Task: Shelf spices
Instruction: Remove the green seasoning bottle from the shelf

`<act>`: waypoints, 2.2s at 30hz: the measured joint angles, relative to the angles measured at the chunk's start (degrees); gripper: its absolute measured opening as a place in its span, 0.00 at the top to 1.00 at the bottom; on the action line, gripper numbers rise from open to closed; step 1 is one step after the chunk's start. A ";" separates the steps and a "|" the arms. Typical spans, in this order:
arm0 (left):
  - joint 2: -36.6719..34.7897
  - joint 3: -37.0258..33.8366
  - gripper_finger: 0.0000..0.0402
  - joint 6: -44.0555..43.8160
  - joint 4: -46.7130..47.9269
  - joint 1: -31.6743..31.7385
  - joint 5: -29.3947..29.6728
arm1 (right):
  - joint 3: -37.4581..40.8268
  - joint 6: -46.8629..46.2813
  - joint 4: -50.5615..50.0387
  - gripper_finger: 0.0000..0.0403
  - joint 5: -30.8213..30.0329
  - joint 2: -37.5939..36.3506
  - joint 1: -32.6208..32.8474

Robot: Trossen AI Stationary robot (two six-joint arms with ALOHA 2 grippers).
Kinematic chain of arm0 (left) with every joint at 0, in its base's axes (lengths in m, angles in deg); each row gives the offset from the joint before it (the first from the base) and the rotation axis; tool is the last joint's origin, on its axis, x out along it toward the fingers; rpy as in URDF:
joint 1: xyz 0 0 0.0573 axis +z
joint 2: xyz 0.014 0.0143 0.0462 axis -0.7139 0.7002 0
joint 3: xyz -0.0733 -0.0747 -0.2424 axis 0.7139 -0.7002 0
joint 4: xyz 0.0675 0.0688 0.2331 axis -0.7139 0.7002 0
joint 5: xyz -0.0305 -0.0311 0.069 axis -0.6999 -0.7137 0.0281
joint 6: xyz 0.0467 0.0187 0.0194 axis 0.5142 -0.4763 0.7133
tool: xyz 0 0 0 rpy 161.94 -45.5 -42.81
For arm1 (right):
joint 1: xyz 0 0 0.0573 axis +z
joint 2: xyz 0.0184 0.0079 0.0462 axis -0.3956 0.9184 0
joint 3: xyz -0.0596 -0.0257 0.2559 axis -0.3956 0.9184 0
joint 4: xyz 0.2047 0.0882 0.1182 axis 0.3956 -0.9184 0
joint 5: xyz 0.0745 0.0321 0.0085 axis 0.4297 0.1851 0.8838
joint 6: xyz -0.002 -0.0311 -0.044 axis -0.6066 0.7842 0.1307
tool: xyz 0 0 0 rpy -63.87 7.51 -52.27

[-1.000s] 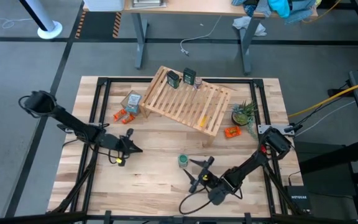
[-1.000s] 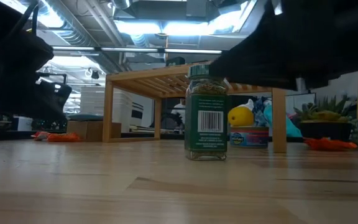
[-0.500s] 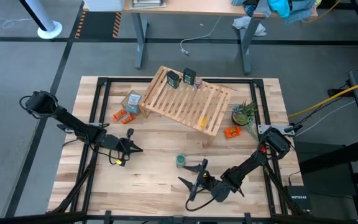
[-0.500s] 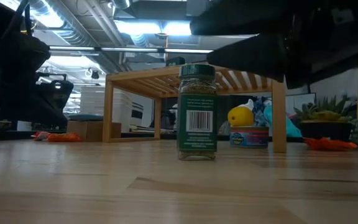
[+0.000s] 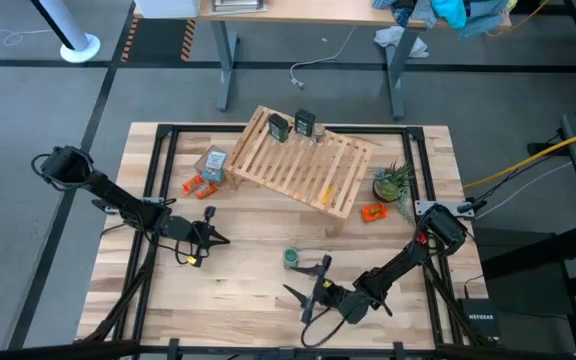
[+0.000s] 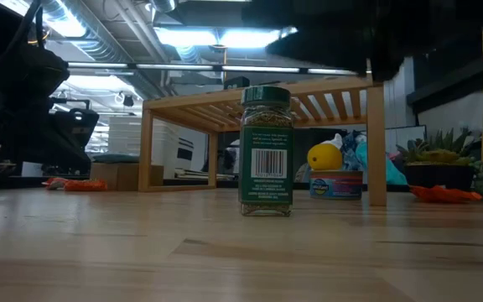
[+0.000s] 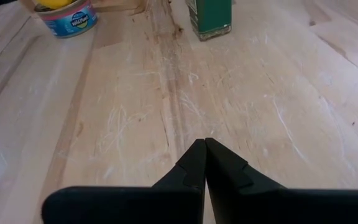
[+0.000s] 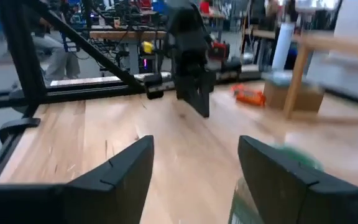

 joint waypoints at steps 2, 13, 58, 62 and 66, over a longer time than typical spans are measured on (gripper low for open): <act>0.01 0.00 0.99 -0.31 0.04 0.00 0.00 | -1.35 5.02 -0.19 0.50 -0.81 0.00 0.39; 0.00 0.02 0.99 -1.37 -0.08 -0.07 -2.67 | -3.34 19.51 -0.53 0.98 -23.88 0.00 6.85; 39.80 24.70 1.00 11.98 -22.91 5.44 -12.17 | -0.61 -29.70 -41.97 1.00 -2.68 0.00 -1.30; 39.80 25.78 1.00 11.82 -22.88 7.71 -14.49 | -0.61 -31.99 -42.18 1.00 -0.05 0.00 -1.41; 39.80 26.54 1.00 11.51 -22.86 9.07 -17.22 | -0.61 -32.01 -42.43 1.00 0.92 0.00 -1.83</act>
